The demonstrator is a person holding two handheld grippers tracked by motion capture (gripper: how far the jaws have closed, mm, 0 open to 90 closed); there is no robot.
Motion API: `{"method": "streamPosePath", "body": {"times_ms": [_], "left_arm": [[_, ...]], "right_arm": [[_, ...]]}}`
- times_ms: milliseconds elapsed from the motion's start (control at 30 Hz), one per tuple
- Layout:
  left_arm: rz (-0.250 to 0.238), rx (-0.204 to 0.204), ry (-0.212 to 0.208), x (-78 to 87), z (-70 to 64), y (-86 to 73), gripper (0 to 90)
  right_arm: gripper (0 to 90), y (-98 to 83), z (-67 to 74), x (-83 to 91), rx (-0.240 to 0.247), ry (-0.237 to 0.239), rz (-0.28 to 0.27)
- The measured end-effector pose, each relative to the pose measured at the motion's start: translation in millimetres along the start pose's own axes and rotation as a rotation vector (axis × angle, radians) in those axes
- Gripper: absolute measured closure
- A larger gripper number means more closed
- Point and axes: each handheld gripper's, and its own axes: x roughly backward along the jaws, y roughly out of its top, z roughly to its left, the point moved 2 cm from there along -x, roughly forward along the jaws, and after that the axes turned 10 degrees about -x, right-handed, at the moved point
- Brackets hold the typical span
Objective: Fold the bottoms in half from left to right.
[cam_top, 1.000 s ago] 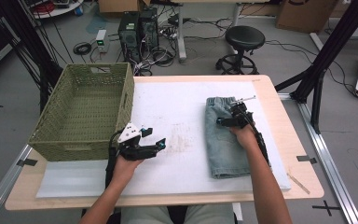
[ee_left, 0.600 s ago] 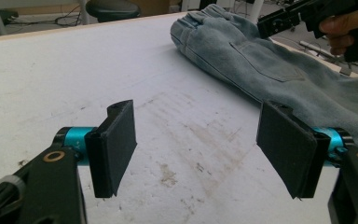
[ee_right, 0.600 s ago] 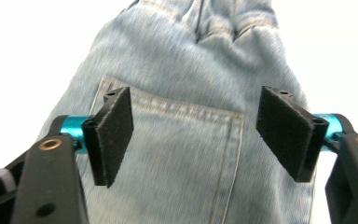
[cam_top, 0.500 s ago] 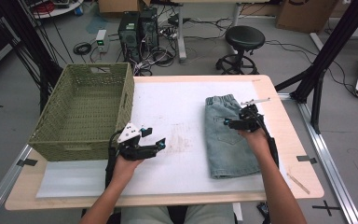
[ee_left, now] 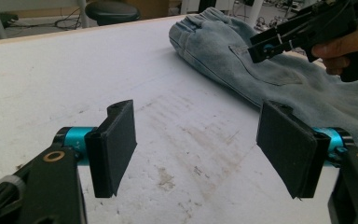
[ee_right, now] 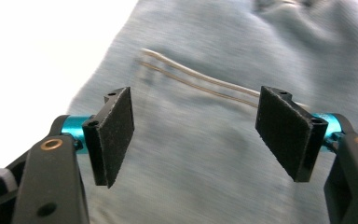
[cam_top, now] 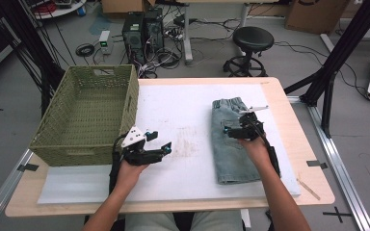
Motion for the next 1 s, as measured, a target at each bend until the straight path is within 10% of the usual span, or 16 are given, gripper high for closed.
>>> {"method": "streamPosePath", "body": {"times_ms": [233, 400, 467, 567, 767, 1000], "left_arm": [[-0.004, 0.0, -0.002, 0.4, -0.3, 0.6, 28.4], [-0.002, 0.001, -0.005, 0.1, -0.2, 0.4, 28.4], [-0.004, 0.002, -0.004, 0.6, 0.4, 0.5, 28.4], [-0.004, 0.004, -0.001, 1.2, 0.7, 0.7, 28.4], [-0.002, 0.002, 0.0, 0.4, 0.8, 0.5, 28.4], [-0.002, 0.0, -0.003, 0.3, 0.7, 0.6, 28.4]], "right_arm": [[26.1, -2.1, 19.5, -32.5, 0.048, -0.066, 0.077], [26.0, -1.6, 19.5, -24.0, 0.034, -0.036, 0.065], [28.3, -0.1, 11.5, -7.7, -0.007, 0.025, 0.017], [30.2, -1.3, -10.9, 11.5, -0.018, -0.033, -0.021], [41.9, -21.4, -57.2, 16.6, -0.052, -0.099, 0.09], [38.3, -30.3, -61.0, 28.3, -0.048, -0.078, 0.05]]}}
